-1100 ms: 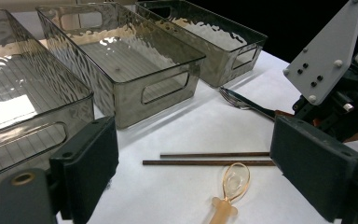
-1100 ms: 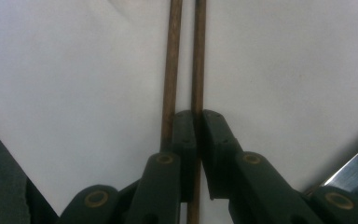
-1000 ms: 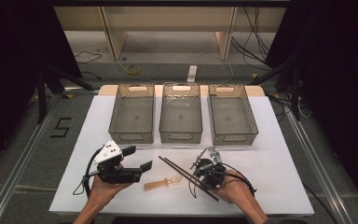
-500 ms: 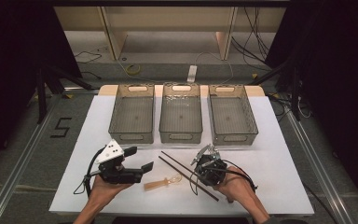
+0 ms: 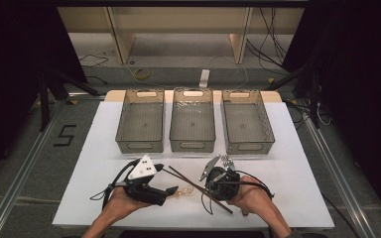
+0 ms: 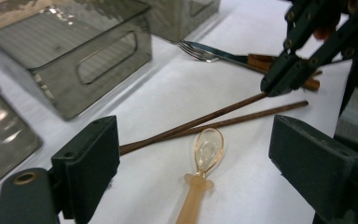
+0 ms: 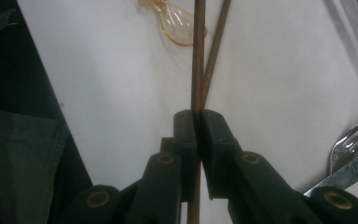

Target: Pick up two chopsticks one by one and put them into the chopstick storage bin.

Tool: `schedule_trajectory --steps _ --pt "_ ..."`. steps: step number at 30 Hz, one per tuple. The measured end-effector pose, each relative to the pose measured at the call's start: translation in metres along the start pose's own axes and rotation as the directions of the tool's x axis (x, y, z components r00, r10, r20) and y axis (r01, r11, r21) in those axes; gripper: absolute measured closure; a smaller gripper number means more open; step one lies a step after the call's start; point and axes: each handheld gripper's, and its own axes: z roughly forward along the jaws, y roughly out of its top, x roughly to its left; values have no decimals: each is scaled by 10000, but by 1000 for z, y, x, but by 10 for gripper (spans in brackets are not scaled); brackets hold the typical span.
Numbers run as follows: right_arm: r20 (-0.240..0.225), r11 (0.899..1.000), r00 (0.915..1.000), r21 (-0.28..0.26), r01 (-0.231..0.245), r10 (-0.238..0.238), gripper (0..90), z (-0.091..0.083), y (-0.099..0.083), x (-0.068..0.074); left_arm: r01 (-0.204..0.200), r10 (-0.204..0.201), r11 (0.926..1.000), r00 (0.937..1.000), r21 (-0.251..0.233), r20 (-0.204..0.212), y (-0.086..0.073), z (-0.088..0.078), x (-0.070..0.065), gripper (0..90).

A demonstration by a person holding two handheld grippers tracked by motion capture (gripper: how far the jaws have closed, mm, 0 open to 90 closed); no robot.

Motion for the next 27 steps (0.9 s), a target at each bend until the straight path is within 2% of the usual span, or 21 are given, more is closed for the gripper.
schedule_trajectory --steps 4,5,7,8,11,14,16,18,21,24,26,27 --pt "-122 9991 9991 -106 401 -402 854 -5 2 3 -465 460 9984 9988 325 161 4 9 -5 159" --pt "-120 9994 9994 -138 311 -312 854 -6 2 6 -554 548 9978 9983 366 175 5 11 -6 159" --pt "-129 9981 9981 -168 594 -596 854 -8 3 7 -859 847 9951 9961 498 256 6 16 -9 164" --pt "-166 9981 9981 -152 591 -593 854 -8 4 8 -991 975 9937 9948 532 309 7 18 -11 174" --pt "-233 9969 9967 -126 780 -783 854 -8 5 10 -1632 1595 9833 9859 808 502 8 23 -18 207" --pt "-267 9964 9960 -97 845 -847 854 -9 6 13 -2102 2029 9717 9764 1076 746 8 27 -23 232" --pt "-295 9942 9938 -100 1066 -1069 854 -9 7 13 -2281 2201 9664 9725 1187 766 8 28 -25 248" --pt "-347 9945 9940 -136 1034 -1038 854 -10 6 15 -2355 2270 9635 9708 1273 781 7 28 -26 273" --pt "-463 9921 9910 -98 1252 -1255 854 -11 7 18 -2511 2408 9579 9667 1393 868 7 29 -26 323" --pt "-471 9908 9897 -144 1349 -1354 854 -11 8 22 -2801 2652 9444 9585 1724 1045 4 30 -28 380" --pt "-522 9884 9870 -134 1512 -1517 854 -11 8 23 -3022 2841 9328 9519 1965 1152 4 31 -29 419" --pt "-551 9881 9865 -93 1536 -1539 854 -11 9 23 -3036 2836 9319 9510 1985 1233 3 32 -30 450"
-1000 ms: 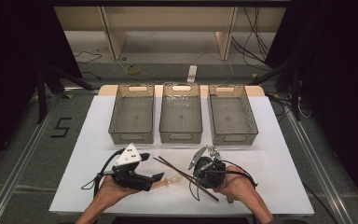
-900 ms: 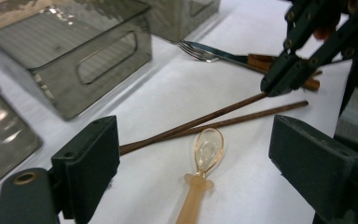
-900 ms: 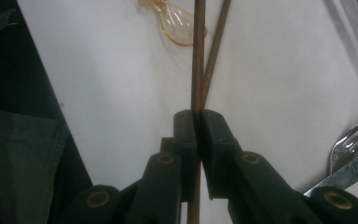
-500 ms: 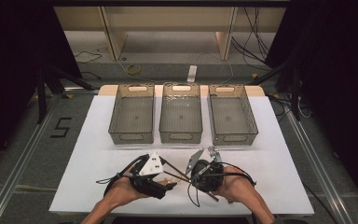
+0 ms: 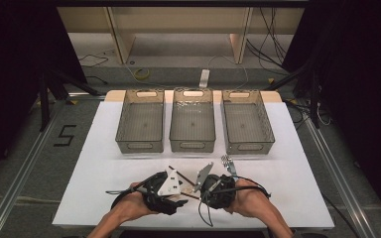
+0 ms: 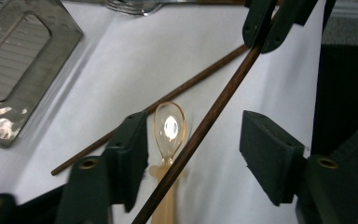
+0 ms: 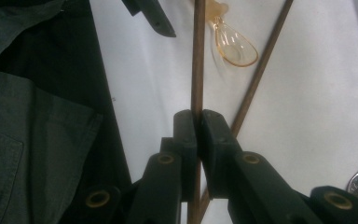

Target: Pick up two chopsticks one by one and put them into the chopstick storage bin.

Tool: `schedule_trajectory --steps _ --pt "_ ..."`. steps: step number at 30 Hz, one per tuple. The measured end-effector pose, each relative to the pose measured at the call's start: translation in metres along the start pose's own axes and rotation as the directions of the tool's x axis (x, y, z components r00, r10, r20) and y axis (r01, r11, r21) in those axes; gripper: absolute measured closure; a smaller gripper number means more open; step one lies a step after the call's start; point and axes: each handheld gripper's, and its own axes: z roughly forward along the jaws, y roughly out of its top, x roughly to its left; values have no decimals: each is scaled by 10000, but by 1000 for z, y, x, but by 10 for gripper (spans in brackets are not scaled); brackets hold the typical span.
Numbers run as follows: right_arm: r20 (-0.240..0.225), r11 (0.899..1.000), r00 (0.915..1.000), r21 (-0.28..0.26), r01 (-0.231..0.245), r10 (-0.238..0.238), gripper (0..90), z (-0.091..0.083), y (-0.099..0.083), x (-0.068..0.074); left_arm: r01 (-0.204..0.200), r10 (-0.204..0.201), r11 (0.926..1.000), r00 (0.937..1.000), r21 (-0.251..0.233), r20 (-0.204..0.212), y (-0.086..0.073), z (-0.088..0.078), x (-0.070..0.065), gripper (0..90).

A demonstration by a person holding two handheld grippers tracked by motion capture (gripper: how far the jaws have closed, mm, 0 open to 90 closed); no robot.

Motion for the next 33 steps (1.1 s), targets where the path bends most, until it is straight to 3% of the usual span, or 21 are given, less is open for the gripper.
schedule_trajectory --steps 10,15,24,28,30,32,33 --pt "-130 9991 9991 156 405 -403 854 2 1 4 -287 275 9990 9991 353 335 -1 1 -1 620" --pt "-221 9971 9971 195 731 -727 854 3 2 6 -622 582 9963 9960 594 675 -1 3 -3 700" --pt "-673 9943 9920 -30 1065 -1065 847 4 -5 2 -1228 1116 9895 9844 765 1361 -1 3 -7 790" --pt "-549 9954 9943 -320 901 -918 810 3 -7 -1 -1367 1228 9879 9778 727 1698 0 1 -9 839" --pt "-489 9979 9978 -487 422 -446 748 0 -8 -5 -1383 1241 9869 9799 834 1561 0 0 -8 845" --pt "-371 9946 9986 -981 331 -369 649 -5 -10 -11 -1158 1039 9899 9852 823 1365 -2 -1 -5 846" --pt "-346 9924 9994 -1232 7 -50 628 -8 -11 -13 -1094 981 9901 9874 881 1241 -2 -2 -2 847"
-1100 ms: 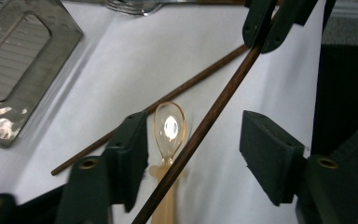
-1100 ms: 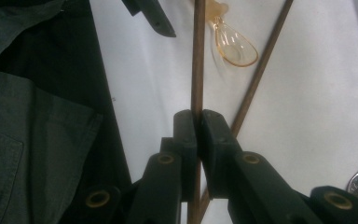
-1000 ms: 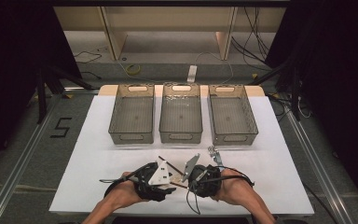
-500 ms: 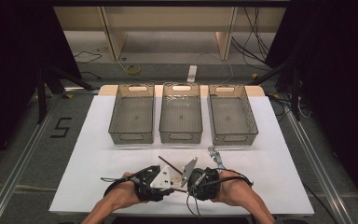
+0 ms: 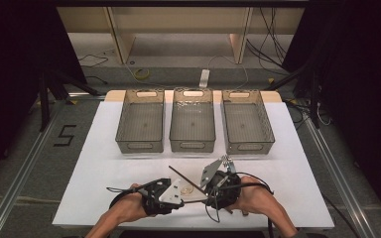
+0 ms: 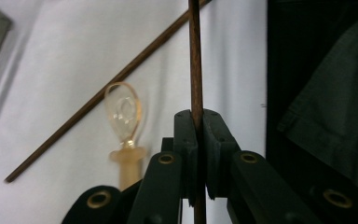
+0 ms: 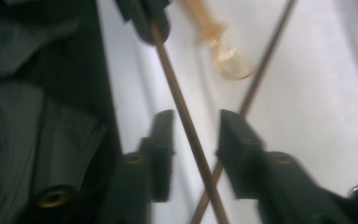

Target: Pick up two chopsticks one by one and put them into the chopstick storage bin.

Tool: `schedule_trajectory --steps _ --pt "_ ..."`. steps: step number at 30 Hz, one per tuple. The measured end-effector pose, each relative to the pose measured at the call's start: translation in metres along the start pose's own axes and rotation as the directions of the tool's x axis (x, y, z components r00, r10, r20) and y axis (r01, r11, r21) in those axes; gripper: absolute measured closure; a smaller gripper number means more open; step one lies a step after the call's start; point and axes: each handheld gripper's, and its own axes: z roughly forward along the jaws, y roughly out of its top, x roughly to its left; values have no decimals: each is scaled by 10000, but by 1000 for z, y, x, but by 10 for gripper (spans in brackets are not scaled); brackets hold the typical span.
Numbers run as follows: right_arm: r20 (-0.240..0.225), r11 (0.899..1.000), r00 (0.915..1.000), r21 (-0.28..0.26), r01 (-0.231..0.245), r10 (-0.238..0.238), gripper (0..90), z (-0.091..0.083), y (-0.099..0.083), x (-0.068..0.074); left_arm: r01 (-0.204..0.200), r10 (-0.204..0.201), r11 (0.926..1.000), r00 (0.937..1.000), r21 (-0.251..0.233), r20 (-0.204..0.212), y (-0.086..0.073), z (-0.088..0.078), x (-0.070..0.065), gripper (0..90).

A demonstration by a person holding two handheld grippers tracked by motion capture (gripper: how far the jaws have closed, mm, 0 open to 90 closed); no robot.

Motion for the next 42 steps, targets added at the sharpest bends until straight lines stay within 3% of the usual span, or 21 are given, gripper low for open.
schedule_trajectory --steps 2,7,11,16,20,23,25,27,34,37,38,39,42 --pt "190 9985 9987 -305 -463 469 540 -6 -1 -3 313 -315 9995 9994 -89 -158 -2 -3 4 847" --pt "632 9864 9896 -1096 -1222 1296 480 -13 -9 -7 1072 -1078 9942 9917 -122 -696 -6 -8 13 848" --pt "898 9701 9778 -1708 -1724 1896 375 -17 -15 -10 1733 -1741 9847 9792 -164 -1044 -12 -11 21 848" --pt "1008 9454 9589 -2224 -2382 2653 328 -12 -27 -14 2669 -2722 9622 9507 -551 -1488 -16 -18 30 848" --pt "1051 9348 9482 -2308 -2700 2998 316 -9 -33 -16 3290 -3396 9402 9261 -883 -1645 -20 -23 36 847" --pt "1061 9339 9443 -2176 -2836 3115 311 -4 -35 -16 3637 -3779 9253 9079 -1074 -1811 -22 -27 38 848" --pt "1042 9336 9435 -2136 -2875 3144 307 -1 -36 -16 3781 -3942 9185 8987 -1161 -1923 -24 -29 41 848" --pt "1035 9316 9413 -2129 -2945 3213 303 3 -37 -15 3860 -4051 9132 8943 -1306 -1900 -25 -32 42 847" --pt "1028 9310 9356 -1831 -3159 3377 299 13 -39 -13 4279 -4571 8881 8605 -1679 -2248 -30 -42 51 848" --pt "980 9368 9397 -1628 -3096 3276 301 15 -40 -12 4469 -4828 8744 8402 -1890 -2471 -32 -48 59 848" --pt "990 9337 9364 -1635 -3186 3368 303 17 -40 -12 4557 -4926 8691 8323 -1922 -2540 -32 -50 63 848" --pt "1016 9382 9398 -1566 -3087 3262 307 17 -40 -12 4657 -5049 8621 8230 -1999 -2601 -33 -52 67 848" --pt "998 9376 9378 -1419 -3174 3325 309 18 -40 -11 4982 -5422 8394 7955 -2172 -2706 -37 -56 80 848"
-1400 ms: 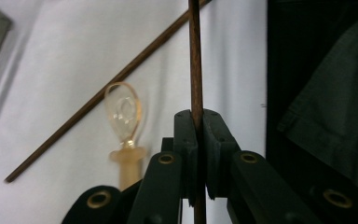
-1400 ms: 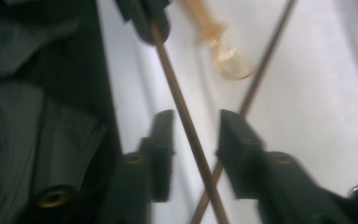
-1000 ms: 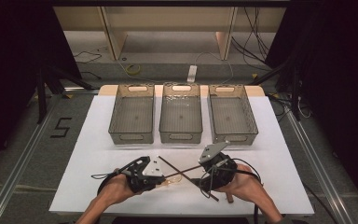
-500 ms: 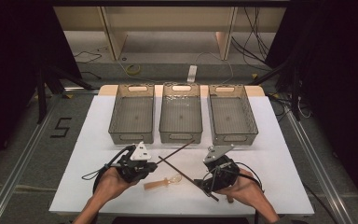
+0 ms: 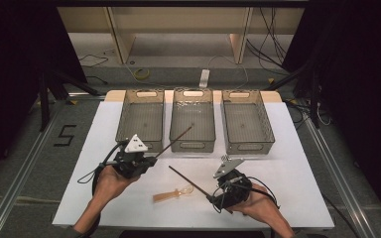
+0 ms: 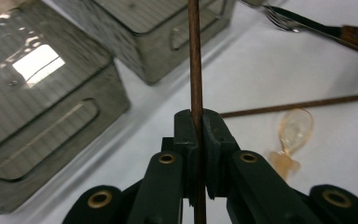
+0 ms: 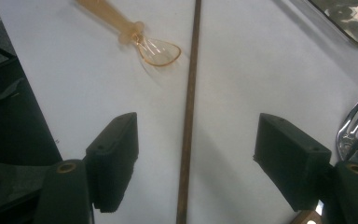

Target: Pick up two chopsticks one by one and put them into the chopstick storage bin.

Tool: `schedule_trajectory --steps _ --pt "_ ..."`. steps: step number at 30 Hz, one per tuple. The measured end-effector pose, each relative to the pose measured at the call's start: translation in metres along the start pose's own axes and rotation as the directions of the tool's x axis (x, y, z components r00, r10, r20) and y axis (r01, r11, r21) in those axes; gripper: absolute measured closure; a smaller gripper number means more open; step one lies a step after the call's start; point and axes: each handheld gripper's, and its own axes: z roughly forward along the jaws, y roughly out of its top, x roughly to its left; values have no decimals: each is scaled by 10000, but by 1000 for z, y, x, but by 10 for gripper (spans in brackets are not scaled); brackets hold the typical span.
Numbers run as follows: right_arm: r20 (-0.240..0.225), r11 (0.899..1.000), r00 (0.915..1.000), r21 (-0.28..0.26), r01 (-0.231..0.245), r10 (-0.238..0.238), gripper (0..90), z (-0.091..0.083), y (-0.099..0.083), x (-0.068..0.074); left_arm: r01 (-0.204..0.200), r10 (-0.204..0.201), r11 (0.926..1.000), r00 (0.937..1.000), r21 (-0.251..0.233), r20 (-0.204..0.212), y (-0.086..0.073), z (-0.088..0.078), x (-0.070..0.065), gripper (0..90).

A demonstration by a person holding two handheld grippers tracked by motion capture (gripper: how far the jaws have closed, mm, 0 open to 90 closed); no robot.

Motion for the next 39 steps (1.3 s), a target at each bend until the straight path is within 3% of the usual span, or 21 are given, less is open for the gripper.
schedule_trajectory --steps 8,15,21,25,28,31,34,36,39 --pt "65 9999 10000 95 -56 56 309 1 -3 1 887 -906 9953 9948 -393 -468 15 0 33 848" --pt "51 9996 9998 194 191 -192 309 2 -5 5 1512 -1551 9867 9856 -600 -668 27 7 60 848" --pt "-23 9994 9999 331 108 -107 309 3 -7 5 1928 -1984 9795 9734 -582 -1142 38 11 81 848" --pt "-6 9996 10000 266 -41 41 309 3 -7 5 2333 -2410 9699 9609 -701 -1360 44 16 95 848" --pt "1 9995 9998 264 195 -195 309 3 -8 5 2566 -2640 9642 9521 -663 -1541 46 19 105 848" --pt "-9 9996 9999 244 132 -132 309 3 -8 6 2752 -2813 9596 9454 -595 -1647 47 24 113 848" --pt "-14 9996 9999 248 110 -110 309 3 -8 6 3147 -3207 9471 9354 -629 -1490 47 29 121 847" --pt "-56 9993 9997 285 226 -224 309 3 -8 6 3136 -3168 9484 9326 -461 -1731 48 34 124 848" --pt "-46 9993 9997 293 248 -247 309 4 -9 6 3308 -3350 9422 9261 -535 -1738 49 37 129 847"
